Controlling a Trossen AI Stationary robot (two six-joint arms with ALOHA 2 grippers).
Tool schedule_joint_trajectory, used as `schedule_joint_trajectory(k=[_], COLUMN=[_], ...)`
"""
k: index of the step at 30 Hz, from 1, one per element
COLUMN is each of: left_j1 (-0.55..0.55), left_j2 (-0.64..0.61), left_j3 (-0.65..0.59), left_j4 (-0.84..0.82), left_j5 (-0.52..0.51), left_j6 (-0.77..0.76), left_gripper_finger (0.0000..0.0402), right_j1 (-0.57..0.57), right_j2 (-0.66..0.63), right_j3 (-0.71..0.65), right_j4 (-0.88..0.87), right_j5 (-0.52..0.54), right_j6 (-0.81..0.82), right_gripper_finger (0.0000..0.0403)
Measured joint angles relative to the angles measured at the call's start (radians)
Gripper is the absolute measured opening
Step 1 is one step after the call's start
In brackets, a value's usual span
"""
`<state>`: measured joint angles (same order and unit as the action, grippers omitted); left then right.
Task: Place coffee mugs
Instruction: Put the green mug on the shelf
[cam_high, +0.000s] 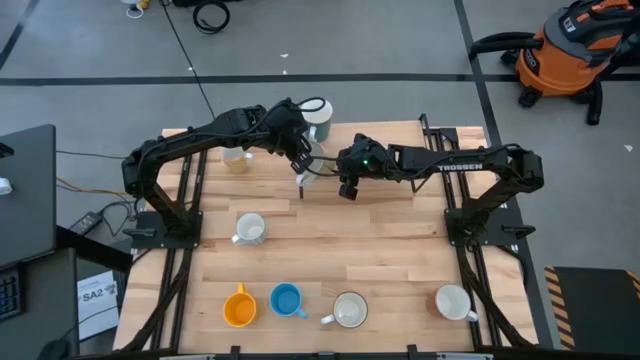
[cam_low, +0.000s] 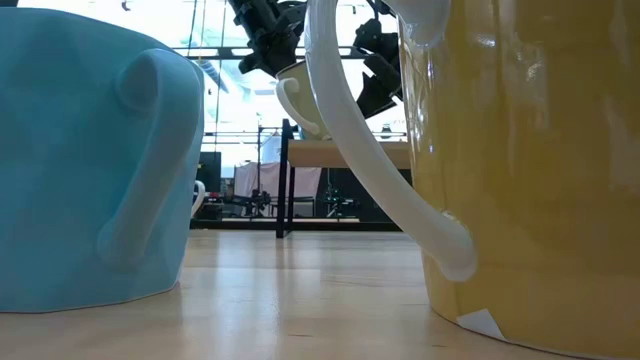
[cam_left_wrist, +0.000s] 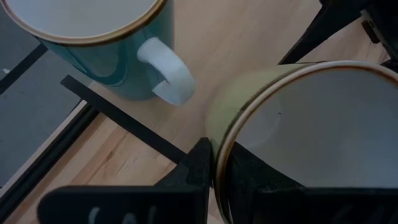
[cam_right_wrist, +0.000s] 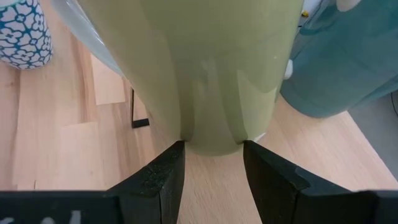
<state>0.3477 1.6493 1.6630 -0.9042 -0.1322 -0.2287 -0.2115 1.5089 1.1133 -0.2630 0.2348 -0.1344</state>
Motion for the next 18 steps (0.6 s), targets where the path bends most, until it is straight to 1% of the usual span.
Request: schedule_joint_trajectory(k=[18], left_j1=[-0.003], left_j2=[0.0], left_j3=[0.0], left_j4=[0.003], left_j5=[-0.001], left_j6=[0.003], left_gripper_finger=[0.0045], right_j1=[0.0], right_j2=[0.0], right_j3=[0.0], right_j4=[0.0], right_j5=[-0.001], right_j6=[0.001], right_gripper_finger=[0.017])
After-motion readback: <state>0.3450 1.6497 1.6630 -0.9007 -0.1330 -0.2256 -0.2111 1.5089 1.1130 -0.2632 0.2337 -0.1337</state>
